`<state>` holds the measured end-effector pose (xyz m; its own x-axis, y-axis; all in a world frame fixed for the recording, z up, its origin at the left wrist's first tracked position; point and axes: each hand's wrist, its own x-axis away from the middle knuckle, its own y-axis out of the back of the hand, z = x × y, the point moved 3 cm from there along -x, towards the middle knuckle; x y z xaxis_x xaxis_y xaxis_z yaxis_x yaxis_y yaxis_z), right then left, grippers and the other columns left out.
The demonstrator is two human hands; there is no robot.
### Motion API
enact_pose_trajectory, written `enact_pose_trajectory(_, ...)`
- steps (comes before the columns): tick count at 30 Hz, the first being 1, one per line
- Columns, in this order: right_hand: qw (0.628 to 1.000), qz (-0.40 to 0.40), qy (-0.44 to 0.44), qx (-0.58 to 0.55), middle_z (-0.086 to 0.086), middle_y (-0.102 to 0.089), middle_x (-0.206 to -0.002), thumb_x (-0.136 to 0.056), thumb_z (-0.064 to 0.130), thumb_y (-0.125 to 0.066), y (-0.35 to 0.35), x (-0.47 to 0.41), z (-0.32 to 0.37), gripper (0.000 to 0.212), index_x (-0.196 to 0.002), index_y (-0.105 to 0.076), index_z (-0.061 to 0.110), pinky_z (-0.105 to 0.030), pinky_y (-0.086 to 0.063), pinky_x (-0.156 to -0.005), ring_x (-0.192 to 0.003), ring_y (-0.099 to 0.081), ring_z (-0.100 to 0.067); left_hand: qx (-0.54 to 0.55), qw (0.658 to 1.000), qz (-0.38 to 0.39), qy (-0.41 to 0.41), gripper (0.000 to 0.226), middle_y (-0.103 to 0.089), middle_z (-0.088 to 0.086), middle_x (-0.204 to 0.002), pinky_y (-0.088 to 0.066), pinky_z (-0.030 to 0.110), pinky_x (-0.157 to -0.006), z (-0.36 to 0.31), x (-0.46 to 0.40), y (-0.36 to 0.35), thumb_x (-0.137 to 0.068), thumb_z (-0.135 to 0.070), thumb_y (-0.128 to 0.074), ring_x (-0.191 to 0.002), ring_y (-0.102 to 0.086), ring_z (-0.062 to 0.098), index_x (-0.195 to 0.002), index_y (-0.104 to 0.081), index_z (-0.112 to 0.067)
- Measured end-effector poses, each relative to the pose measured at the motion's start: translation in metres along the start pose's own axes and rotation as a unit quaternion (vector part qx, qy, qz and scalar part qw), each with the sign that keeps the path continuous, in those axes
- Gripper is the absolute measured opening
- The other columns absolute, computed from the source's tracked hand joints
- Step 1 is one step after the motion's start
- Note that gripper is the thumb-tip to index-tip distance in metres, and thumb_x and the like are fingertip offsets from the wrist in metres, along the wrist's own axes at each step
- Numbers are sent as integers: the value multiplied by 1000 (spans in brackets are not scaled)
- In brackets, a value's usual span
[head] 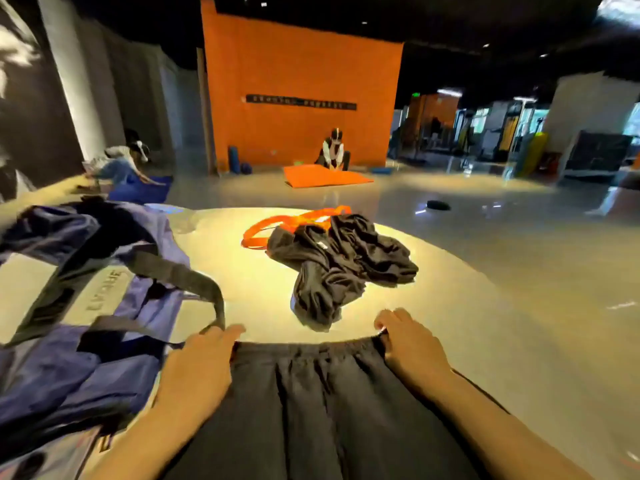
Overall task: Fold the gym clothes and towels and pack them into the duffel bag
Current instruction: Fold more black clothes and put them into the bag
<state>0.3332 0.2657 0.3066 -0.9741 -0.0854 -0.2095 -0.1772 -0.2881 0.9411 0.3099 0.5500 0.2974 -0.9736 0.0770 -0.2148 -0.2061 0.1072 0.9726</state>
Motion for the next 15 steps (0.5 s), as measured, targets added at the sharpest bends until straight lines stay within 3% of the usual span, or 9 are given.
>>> enact_pose_trajectory(3,998,-51,6,-20,1,-50,-117,-95,23,-50,-17,-9,-12,22,-116,-52,24,-30,-38,-67,-96,-51,-21,62,993,-96,-14,45,-65,9,-113,-54,44,-68,10,-12,-9,-87,-12,-64,-95,-63,34,-130,-56,-21)
enact_pose_trajectory(5,997,-67,13,-19,-2,-51,-118,-93,20,-53,-18,-22,-21,25,-119,-55,21,-28,-36,-67,-97,-53,-23,59,987,-140,-49,35,-66,14,-102,-53,43,-59,18,-24,-13,-84,-11,-67,-81,-63,38,-118,-65,-12)
enact_pose_trajectory(9,997,-73,24,-9,-3,-53,-119,-93,20,-55,-18,-45,-29,26,-118,-56,17,-27,-33,-69,-99,-52,-23,65,987,-123,-80,37,-64,14,-107,-52,47,-70,20,-55,-17,-84,-24,-50,-90,-62,37,-116,-65,-12)
enact_pose_trajectory(15,993,-115,15,14,-13,-55,-107,-93,22,-53,-22,-75,-45,21,-107,-58,8,-33,-38,-69,-95,-52,-30,30,984,-147,-92,29,-61,17,-114,-49,48,-74,17,-86,-23,-91,-14,-60,-97,-59,40,-119,-63,-9)
